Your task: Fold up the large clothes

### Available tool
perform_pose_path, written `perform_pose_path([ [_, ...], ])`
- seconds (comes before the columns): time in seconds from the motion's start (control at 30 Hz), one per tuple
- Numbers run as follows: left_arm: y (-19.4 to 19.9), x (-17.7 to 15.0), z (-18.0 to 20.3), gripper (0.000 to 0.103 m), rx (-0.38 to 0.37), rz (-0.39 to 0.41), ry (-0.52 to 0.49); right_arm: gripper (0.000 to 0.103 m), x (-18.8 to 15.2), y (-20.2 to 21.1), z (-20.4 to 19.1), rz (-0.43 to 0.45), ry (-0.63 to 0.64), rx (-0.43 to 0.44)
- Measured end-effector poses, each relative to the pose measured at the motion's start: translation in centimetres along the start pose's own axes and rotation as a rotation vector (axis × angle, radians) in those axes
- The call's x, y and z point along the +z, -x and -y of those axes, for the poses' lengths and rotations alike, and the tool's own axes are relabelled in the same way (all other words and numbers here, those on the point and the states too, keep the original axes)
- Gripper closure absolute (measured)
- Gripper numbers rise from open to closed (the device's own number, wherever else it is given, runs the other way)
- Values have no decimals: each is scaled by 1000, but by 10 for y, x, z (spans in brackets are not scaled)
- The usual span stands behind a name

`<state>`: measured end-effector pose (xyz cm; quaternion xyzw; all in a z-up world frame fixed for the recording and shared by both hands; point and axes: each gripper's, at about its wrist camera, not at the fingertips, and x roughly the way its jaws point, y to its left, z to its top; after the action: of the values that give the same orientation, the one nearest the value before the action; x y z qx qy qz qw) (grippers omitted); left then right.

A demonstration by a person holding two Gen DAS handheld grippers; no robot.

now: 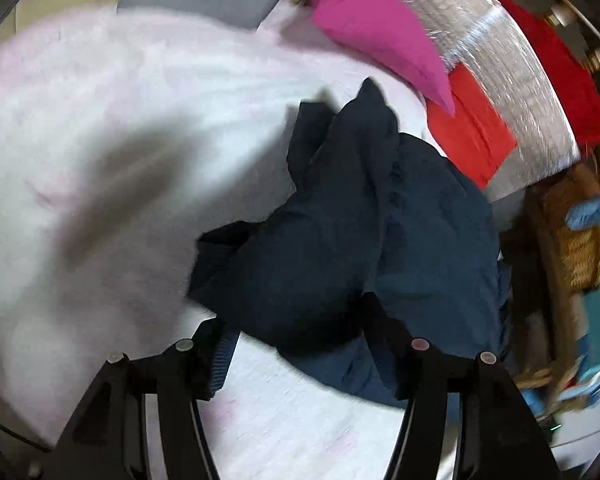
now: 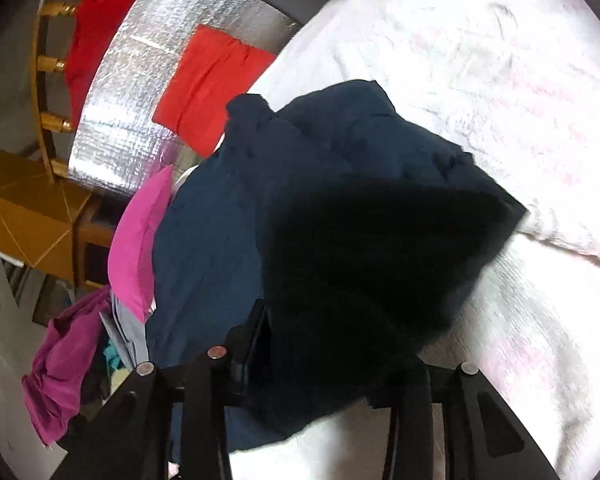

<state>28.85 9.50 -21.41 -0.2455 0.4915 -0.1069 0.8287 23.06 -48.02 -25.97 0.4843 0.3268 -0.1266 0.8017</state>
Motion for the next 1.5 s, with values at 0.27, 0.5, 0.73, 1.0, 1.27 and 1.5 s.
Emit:
perform_pose_path([
  [0.27, 109, -43, 49, 21, 235, 312, -343, 37, -46, 85, -30, 134, 328, -130],
  [0.5, 215, -86, 97, 14, 325, 540, -539, 29, -96, 158, -78, 210, 598, -202],
  [0.73, 294, -121, 122, 3, 321, 682, -567, 21, -138, 253, -119, 315, 722, -215],
  [1.0, 359, -156, 134, 1, 251, 738, -557, 19, -183, 341, -143, 366, 798, -199],
  [1.27, 402, -188, 141, 0, 224, 776, -567, 18, -215, 392, -151, 429, 820, -174],
  [1.5, 416, -188, 143, 0, 242, 801, -547, 18, -220, 408, -158, 452, 833, -204],
])
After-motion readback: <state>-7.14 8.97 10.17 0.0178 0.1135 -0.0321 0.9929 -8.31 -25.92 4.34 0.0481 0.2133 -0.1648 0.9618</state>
